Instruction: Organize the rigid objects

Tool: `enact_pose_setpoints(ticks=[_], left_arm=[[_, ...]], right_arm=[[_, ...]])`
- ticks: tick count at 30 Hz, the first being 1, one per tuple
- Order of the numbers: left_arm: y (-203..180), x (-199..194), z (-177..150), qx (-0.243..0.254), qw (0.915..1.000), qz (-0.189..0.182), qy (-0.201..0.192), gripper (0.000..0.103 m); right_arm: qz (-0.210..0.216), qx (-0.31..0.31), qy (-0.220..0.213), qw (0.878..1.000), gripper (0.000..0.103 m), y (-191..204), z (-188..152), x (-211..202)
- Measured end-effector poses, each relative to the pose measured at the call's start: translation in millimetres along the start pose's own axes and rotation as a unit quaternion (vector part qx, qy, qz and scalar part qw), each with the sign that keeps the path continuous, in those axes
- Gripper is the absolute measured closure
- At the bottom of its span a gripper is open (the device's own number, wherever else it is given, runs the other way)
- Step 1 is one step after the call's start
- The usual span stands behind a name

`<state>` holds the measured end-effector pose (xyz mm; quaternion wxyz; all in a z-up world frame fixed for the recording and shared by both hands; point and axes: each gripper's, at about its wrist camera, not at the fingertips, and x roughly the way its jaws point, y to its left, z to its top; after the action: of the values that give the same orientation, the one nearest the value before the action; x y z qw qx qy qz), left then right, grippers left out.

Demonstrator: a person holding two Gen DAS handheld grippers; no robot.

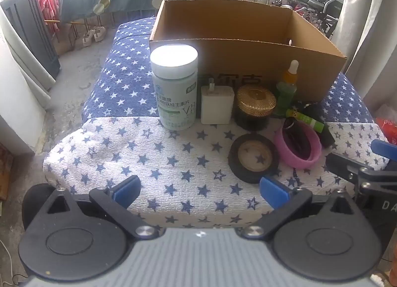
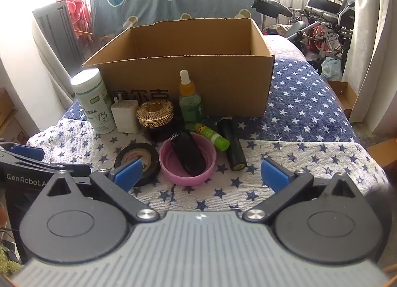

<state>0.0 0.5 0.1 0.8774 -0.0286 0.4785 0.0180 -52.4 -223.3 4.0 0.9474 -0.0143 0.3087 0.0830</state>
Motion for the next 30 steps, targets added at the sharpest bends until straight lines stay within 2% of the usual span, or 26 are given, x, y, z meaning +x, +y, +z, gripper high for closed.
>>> enact_pose_setpoints(ticks=[10,12,30], left_arm=[[15.8,-1.1,-3.3,-0.014,0.9998,0.008,-0.008,0.000],[0.9,-2.5,0.1,0.001,0.9996,0.029,-0.001,0.000],[6.0,-2.9,-2.1,-0.012,0.9996,0.026,0.008,0.000]], right_arm=[[-0.004,0.005,0.009,1.000,0.001,0.2,4.0,2.3],[-0.003,0.008,0.005,1.000,0.001,-2.3,4.0,0.2],[0.001,-0.001,0.004,1.000,0.001,3.3,5.6,-1.4]])
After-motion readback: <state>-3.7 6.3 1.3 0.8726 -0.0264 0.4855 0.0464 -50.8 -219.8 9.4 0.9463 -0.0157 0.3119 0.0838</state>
